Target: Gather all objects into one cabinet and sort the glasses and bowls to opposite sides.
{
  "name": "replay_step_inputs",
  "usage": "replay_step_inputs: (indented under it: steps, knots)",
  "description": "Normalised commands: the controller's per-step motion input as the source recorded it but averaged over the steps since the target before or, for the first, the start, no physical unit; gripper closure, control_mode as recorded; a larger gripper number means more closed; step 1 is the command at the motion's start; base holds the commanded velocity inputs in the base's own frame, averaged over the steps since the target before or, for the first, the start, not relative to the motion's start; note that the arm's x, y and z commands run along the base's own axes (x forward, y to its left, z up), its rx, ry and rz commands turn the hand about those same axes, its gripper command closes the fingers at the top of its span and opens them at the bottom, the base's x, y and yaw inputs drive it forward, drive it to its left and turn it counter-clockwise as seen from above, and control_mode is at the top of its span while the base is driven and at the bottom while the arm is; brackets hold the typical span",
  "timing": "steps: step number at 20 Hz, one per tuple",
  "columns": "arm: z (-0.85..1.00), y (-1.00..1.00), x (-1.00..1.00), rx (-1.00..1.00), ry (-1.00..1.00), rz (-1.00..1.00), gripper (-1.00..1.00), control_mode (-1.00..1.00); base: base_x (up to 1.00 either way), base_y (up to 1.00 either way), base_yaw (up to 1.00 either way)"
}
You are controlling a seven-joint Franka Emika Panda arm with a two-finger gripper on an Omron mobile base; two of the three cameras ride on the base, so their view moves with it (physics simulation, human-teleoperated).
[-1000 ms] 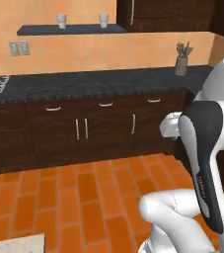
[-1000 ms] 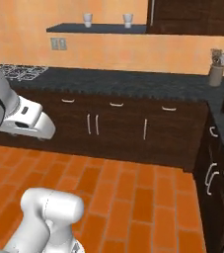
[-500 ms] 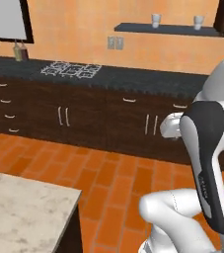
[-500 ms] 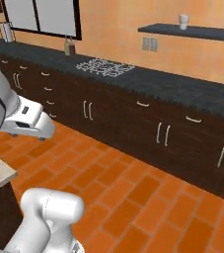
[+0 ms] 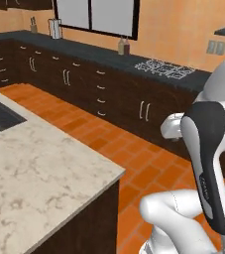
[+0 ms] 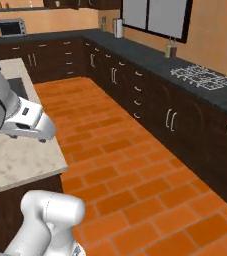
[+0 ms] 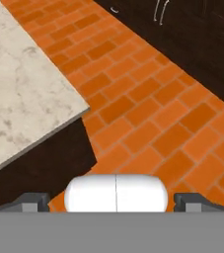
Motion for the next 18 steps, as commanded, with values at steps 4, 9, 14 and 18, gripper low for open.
replay_step_inputs:
  steps: [4,9,14,18]
  knots:
    - [0.0,0.0,0.0,0.0,0.0,0.0,-1.0,1.0,0.05,-0.74,0.42]
    - [0.0,0.0,0.0,0.0,0.0,0.0,-1.0,1.0,0.04,-1.0,0.28]
    - [0.0,0.0,0.0,0.0,0.0,0.0,-1.0,1.0,0.3,-1.0,0.26]
    - [0.0,0.0,0.0,0.0,0.0,0.0,-1.0,1.0,0.72,-1.0,0.32]
